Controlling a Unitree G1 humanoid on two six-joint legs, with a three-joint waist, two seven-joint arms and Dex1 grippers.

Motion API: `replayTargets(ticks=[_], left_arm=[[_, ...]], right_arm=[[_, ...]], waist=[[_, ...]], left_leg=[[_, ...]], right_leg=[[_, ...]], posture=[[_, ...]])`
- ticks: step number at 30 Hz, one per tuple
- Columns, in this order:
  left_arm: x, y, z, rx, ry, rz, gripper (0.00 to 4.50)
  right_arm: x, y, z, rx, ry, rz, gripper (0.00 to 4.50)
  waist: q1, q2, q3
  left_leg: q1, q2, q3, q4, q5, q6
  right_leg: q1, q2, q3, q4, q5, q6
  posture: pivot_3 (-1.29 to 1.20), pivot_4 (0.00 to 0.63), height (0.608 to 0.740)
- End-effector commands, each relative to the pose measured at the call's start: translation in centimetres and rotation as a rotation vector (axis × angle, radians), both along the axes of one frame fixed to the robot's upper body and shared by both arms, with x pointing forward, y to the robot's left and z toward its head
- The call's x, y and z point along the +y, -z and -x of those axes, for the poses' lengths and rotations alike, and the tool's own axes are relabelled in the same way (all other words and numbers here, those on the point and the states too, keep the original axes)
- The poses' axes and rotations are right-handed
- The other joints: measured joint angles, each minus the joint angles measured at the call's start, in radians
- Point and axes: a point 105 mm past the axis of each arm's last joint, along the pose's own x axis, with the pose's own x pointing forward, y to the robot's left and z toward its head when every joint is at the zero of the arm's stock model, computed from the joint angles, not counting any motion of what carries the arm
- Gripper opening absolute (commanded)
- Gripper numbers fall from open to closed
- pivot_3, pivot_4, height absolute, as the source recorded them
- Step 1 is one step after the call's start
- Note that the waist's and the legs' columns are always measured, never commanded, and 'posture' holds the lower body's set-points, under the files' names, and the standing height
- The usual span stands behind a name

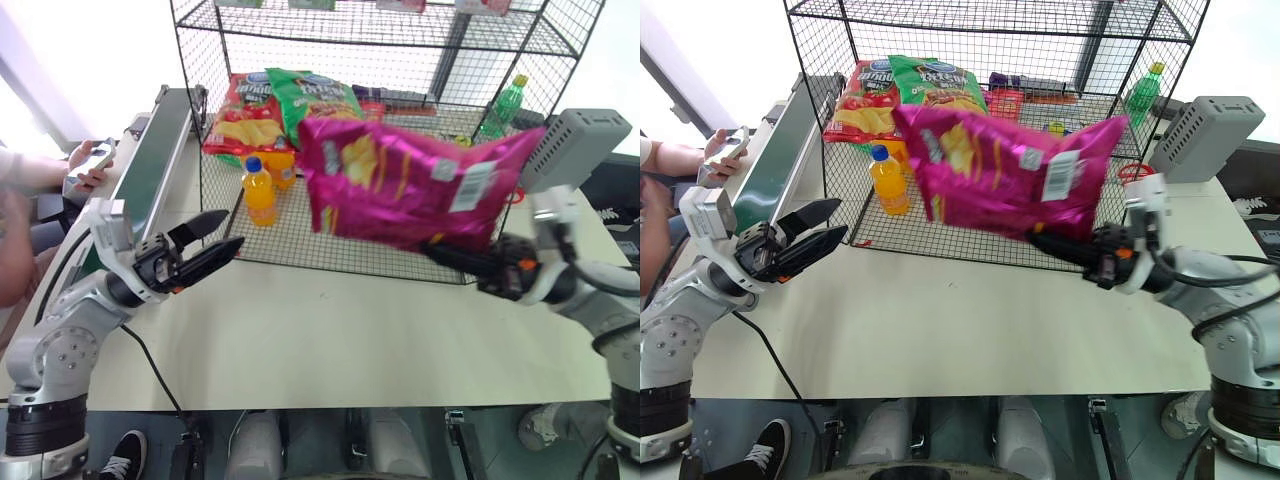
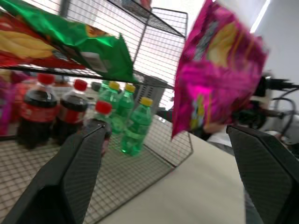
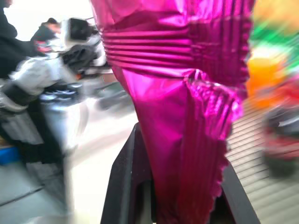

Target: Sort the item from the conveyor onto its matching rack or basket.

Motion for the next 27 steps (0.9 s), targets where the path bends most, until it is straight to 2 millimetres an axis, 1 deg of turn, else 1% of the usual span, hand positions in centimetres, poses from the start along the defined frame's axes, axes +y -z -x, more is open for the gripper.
replayTargets(ticks=[1,2,3,5,7,8,10,14,17,18,19,20,21,23,25,27], left_arm=[[-0.5,-0.6,-0.4,-0.063,-0.001,-0.031,4.50],[-0.7,-0.4,-0.6,-0.059,0.007,-0.040,4.50],[-1.0,-0.2,-0.8,-0.052,0.015,-0.047,4.50],[-1.5,-0.1,-1.3,-0.058,0.022,-0.057,4.50],[-1.9,0.0,-1.8,-0.079,0.016,-0.073,4.50],[-2.0,0.0,-1.9,-0.081,0.018,-0.074,4.50],[-2.1,-0.1,-2.1,-0.087,0.017,-0.074,4.50],[-2.5,0.1,-2.0,-0.098,0.028,-0.108,4.50],[-2.6,0.2,-1.9,-0.101,0.022,-0.110,4.50],[-2.7,0.2,-1.9,-0.102,0.022,-0.115,4.50],[-2.7,0.3,-1.9,-0.104,0.018,-0.117,4.50],[-2.8,0.4,-1.8,-0.104,0.013,-0.118,4.50],[-2.9,0.4,-1.8,-0.105,0.010,-0.119,4.50],[-3.0,0.5,-1.6,-0.103,0.006,-0.119,4.50],[-3.2,0.6,-1.5,-0.105,0.003,-0.123,4.50],[-3.5,0.6,-1.4,-0.109,0.006,-0.132,4.50]], right_arm=[[-1.6,-2.2,0.2,-0.165,0.096,0.055,0.18],[-2.2,-2.9,-0.5,-0.265,0.175,0.108,0.18],[-2.6,-3.8,-1.0,-0.337,0.230,0.117,0.18],[-3.1,-5.2,-2.1,-0.464,0.318,0.166,0.18],[-3.4,-6.1,-2.9,-0.570,0.379,0.211,0.18],[-3.5,-6.2,-3.4,-0.614,0.407,0.250,0.18],[-3.8,-6.1,-4.0,-0.668,0.444,0.299,0.18],[-4.9,-5.1,-6.2,-0.791,0.556,0.540,0.18],[-5.9,-5.0,-7.7,-0.883,0.645,0.702,0.18],[-6.3,-5.1,-8.1,-0.903,0.674,0.729,0.18],[-6.4,-5.3,-8.5,-0.912,0.696,0.721,0.18],[-6.6,-5.2,-8.9,-0.946,0.718,0.779,0.18],[-6.7,-5.1,-9.4,-0.956,0.750,0.799,0.18],[-6.4,-4.6,-10.2,-1.005,0.767,0.891,0.18],[-6.5,-4.2,-11.2,-1.007,0.809,0.937,0.18],[-6.5,-4.0,-11.8,-0.988,0.820,0.936,0.18]], waist=[[-0.001,-0.001,0.000],[-0.001,0.000,0.000],[-0.002,0.000,0.000],[-0.006,0.001,0.000],[-0.007,0.001,0.000],[-0.007,0.000,0.000],[-0.004,0.000,0.000],[-0.004,0.000,0.000],[-0.005,0.001,0.000],[-0.005,0.001,0.000],[-0.006,0.001,0.000],[-0.007,0.001,0.000],[-0.008,0.001,0.000],[-0.013,0.001,0.000],[-0.017,0.001,0.000],[-0.022,0.001,0.000]], left_leg=[[0.000,0.000,0.000,0.000,0.000,0.000],[0.000,0.000,0.000,0.000,0.000,0.000],[0.000,0.000,0.000,0.000,0.000,0.000],[0.001,0.000,0.001,0.000,0.000,0.000],[0.001,0.000,0.001,0.000,0.000,0.000],[0.001,0.000,0.001,0.000,0.000,0.000],[0.001,0.000,0.000,0.000,0.000,0.000],[0.000,0.000,0.001,0.000,0.000,0.000],[0.000,0.000,0.002,0.000,0.000,0.000],[0.000,0.000,0.002,0.000,0.000,0.000],[0.000,0.000,0.002,0.000,0.000,-0.001],[0.000,0.000,0.002,0.000,0.001,-0.001],[0.000,0.000,0.002,0.000,0.001,-0.001],[0.000,0.000,0.002,0.000,0.001,-0.001],[0.000,0.000,0.002,0.000,0.001,-0.002],[0.000,0.000,0.002,0.000,0.002,-0.003]], right_leg=[[0.000,0.000,0.000,0.000,0.000,0.000],[0.000,0.000,0.000,0.000,0.000,0.000],[0.000,0.000,0.000,0.000,0.000,0.000],[0.000,0.000,0.000,0.000,0.000,0.000],[0.000,0.000,0.000,0.000,0.000,0.000],[0.000,0.001,0.000,0.001,0.000,0.000],[0.000,0.001,0.000,0.001,0.000,0.000],[0.000,0.000,0.000,0.000,0.000,0.001],[-0.001,-0.001,0.000,0.001,0.000,0.001],[-0.001,-0.001,0.000,0.001,0.000,0.001],[-0.001,-0.001,0.000,0.001,0.000,0.001],[-0.001,-0.001,0.000,0.001,0.000,0.001],[-0.001,0.000,0.000,0.001,0.000,0.001],[-0.001,0.000,0.000,0.001,0.000,0.001],[-0.001,-0.001,0.000,0.001,0.000,0.001],[-0.001,-0.001,0.000,0.001,0.000,0.001]], posture=[[0.00,0.150,0.740],[0.00,0.150,0.740],[0.00,0.150,0.740],[0.00,0.150,0.740],[0.00,0.150,0.740],[0.00,0.150,0.740],[0.00,0.150,0.740],[0.00,0.150,0.740],[0.00,0.150,0.740],[0.00,0.150,0.740],[0.00,0.150,0.740],[0.00,0.150,0.740],[0.00,0.150,0.740],[0.00,0.150,0.740],[0.00,0.150,0.740],[0.00,0.150,0.740]])
